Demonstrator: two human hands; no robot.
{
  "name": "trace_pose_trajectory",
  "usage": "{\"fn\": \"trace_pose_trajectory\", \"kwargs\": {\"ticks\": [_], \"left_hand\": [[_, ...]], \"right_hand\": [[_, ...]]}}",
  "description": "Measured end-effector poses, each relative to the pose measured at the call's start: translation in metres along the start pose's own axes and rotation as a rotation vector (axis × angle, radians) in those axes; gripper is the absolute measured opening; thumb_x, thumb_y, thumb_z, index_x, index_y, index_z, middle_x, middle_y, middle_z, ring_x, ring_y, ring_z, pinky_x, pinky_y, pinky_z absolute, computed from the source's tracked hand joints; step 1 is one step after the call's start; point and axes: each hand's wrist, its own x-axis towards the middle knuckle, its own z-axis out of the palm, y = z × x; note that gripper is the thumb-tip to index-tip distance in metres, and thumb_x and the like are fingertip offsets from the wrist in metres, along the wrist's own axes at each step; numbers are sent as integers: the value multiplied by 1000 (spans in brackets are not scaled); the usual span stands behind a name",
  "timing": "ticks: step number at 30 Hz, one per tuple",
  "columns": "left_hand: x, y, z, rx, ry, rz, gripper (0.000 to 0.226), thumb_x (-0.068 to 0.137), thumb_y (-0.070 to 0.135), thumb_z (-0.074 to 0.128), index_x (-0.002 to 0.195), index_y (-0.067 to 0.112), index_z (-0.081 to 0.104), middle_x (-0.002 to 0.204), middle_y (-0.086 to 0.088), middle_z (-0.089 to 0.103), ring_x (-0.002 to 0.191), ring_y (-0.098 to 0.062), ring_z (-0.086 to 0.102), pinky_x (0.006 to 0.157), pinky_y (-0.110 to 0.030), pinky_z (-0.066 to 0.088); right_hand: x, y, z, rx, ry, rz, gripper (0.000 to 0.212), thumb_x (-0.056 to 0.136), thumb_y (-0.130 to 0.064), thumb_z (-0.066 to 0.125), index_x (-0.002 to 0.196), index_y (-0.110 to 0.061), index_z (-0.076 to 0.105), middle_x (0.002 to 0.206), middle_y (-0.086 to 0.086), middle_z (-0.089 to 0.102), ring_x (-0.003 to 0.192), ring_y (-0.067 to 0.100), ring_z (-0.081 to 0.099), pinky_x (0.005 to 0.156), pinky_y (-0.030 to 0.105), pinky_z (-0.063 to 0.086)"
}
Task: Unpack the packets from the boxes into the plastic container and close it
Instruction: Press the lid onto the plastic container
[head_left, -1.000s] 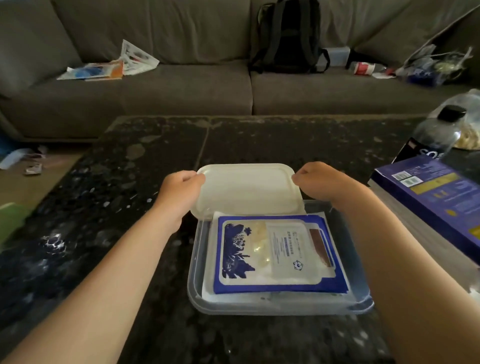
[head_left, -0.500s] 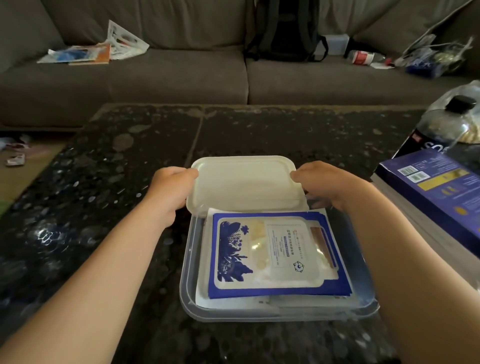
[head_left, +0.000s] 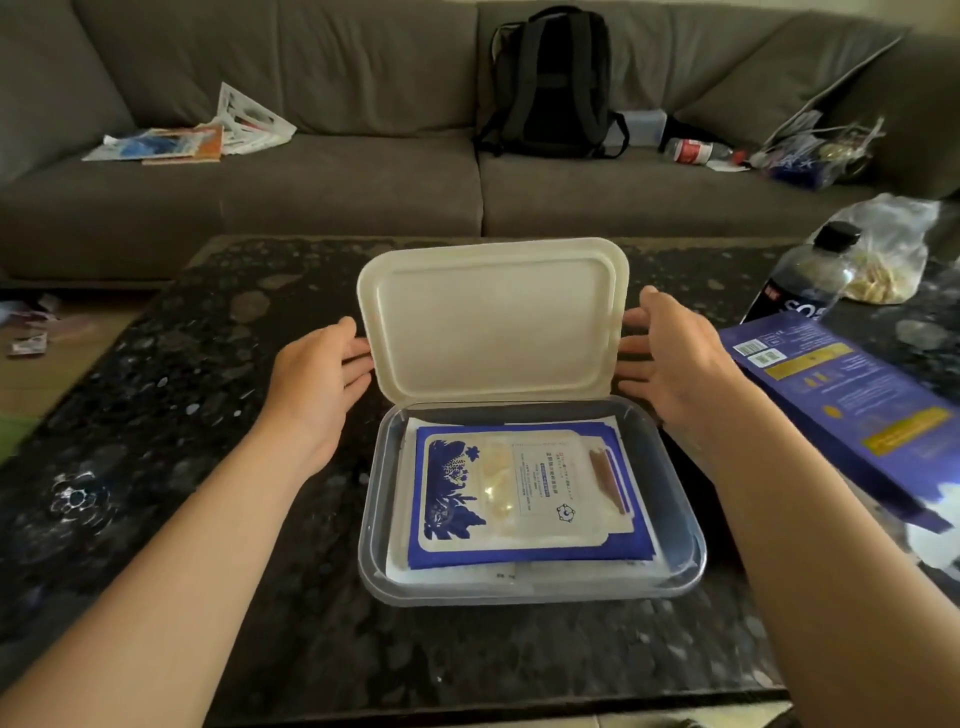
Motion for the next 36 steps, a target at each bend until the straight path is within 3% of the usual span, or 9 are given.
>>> {"fn": "trace_pose_trajectory", "kwargs": {"ticks": [4,9,11,14,18,25,31,34,36], "left_hand": [[-14,-4,-7,-26,-18,-7,35,112,35,41,121,12,66,119,-7,70,123,-25,64,112,-45,48],[-34,-7,-4,-75,33,-20,31,110,25,47,96,6,68,108,-15,73,108,-27,71,95,-44,58],[-41,-10,-5,-2,45,10,18,105,15,57,96,6,70,105,-14,72,106,-27,71,94,-43,59],[-53,-12,-9,237,49,102,9,95,10,70,97,17,75,103,-4,76,104,-21,71,95,-41,58],[-69,-14,-14,456,26,203,23,87,5,75,93,27,72,98,6,74,96,-8,70,91,-36,58],[-81,-15,-23,683,-27,265,29,88,6,72,115,19,75,112,7,73,105,-10,69,95,-43,60],[-83,-17,-24,863,-72,298,36,95,8,66,130,15,69,133,1,64,114,-13,64,89,-28,50],[-86,-18,-20,979,-96,347,41,101,20,61,141,15,61,145,0,52,129,-18,54,101,-31,46],[-89,-19,-14,1133,-173,406,52,105,36,53,154,20,47,160,-2,37,148,-24,34,118,-39,33]], "right_hand": [[-14,10,-20,86,-59,16,52,102,-53,39,115,-10,65,102,13,75,99,30,71,94,45,52],[-31,25,-31,114,-61,12,15,93,-29,62,95,-14,64,83,9,68,85,23,68,73,34,51],[-38,29,-34,58,-69,-19,6,85,-16,65,88,-12,68,92,10,66,90,25,63,80,37,51],[-48,35,-39,-86,-36,-72,16,77,-13,65,89,-13,75,111,10,67,112,29,58,103,48,47],[-55,42,-41,-284,3,-158,12,87,-9,68,96,-15,71,103,8,68,105,28,62,96,49,53],[-62,50,-46,-560,130,-243,17,86,-9,69,97,-20,64,93,1,66,87,20,63,76,39,57],[-67,53,-47,-811,132,-269,22,87,-7,60,104,-19,68,90,-2,66,84,17,61,74,39,58],[-71,53,-44,-901,127,-295,23,91,-10,58,110,-20,66,91,-4,62,82,14,58,72,34,54],[-73,53,-38,-989,142,-400,27,97,-17,54,123,-17,62,107,2,62,91,18,58,75,33,49]]}}
